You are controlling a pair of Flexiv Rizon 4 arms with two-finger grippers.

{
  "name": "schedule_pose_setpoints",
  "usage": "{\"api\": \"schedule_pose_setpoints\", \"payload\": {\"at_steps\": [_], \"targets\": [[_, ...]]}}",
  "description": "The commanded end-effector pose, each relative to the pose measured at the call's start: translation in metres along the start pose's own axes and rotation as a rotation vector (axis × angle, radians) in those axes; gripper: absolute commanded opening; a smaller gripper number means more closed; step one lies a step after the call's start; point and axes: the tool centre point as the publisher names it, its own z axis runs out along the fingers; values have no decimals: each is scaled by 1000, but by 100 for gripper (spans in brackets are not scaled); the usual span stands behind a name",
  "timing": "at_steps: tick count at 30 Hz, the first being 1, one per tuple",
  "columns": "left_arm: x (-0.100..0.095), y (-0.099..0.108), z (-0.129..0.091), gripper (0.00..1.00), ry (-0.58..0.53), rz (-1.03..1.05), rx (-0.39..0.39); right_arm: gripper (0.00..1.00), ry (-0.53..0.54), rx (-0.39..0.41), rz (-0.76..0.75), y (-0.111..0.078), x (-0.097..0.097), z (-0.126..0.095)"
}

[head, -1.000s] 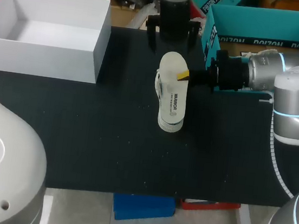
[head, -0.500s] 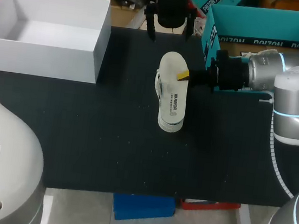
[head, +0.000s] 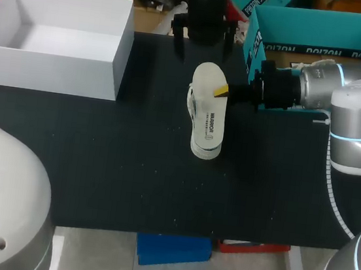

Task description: Take the shoe out of the shoebox, open the shoe tongue, remove and reinsert the insole, then place the shoe into the shoebox

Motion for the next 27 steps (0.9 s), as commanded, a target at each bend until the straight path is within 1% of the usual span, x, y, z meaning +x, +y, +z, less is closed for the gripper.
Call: {"api": "schedule_pose_setpoints", "payload": {"at_steps": [1, 9, 14, 16, 18, 20, 22, 24, 27], "targets": [[9, -36, -5, 100, -3, 1, -50, 0, -2, -2, 0, -1, 0, 0], [14, -92, -9, 100, 18, 40, -62, 0, -2, -2, 0, -1, 0, 0], [18, -122, 0, 100, 23, 29, -51, 0, -2, -2, 0, -1, 0, 0], [19, -131, 2, 100, -8, 34, -39, 0, -2, -2, 0, -1, 0, 0], [21, -136, 5, 100, -85, 36, -27, 0, -2, -2, 0, -1, 0, 0], [24, -138, 5, 100, -191, 46, -34, 0, -2, -2, 0, -1, 0, 0], [28, -139, 8, 100, -295, 54, -60, 0, -2, -2, 0, -1, 0, 0], [35, -138, 9, 100, -403, 60, -53, 0, -2, -2, 0, -1, 0, 0], [48, -133, 12, 100, -517, 41, -63, 0, -2, -2, 0, -1, 0, 0]]}}
